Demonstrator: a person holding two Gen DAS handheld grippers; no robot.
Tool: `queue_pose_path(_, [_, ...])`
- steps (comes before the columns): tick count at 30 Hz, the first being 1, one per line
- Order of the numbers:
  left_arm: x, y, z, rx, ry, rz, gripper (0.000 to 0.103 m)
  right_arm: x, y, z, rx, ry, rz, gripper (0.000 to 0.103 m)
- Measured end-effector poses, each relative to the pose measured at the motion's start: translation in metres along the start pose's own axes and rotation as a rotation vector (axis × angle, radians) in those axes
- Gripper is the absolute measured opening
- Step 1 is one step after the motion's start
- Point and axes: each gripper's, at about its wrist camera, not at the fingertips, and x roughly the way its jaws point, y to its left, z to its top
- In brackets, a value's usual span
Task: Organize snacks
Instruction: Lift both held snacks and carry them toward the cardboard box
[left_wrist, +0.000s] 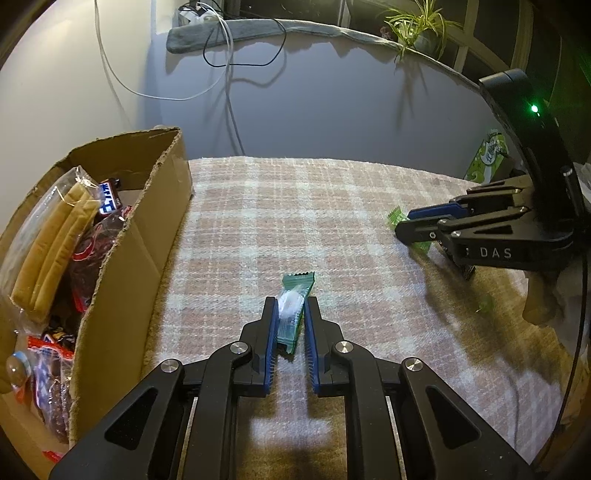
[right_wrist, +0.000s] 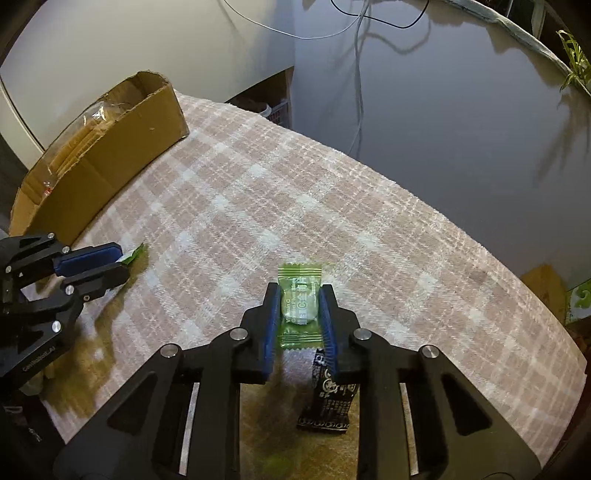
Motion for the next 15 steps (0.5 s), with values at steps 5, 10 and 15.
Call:
queue_pose_path(5, [-0.008,0.001,-0.001,-0.008,-0.016,-0.001,0.011,-0.008,0.002,-0.004,0.017,-0.022,0.014,0.022])
queue_pose_path(10, [-0.020,0.004,-0.002,-0.022,-0.038,-0.005,0.007,-0.026,0.007,-0.006,0.022,-0.058,0.025,0.022])
queue_pose_path(15, [-0.022,0.004,-0.004,-0.014,-0.040,0.012,0.006,-0.044,0.013,-0.008,0.012,-0.093,0.028,0.022])
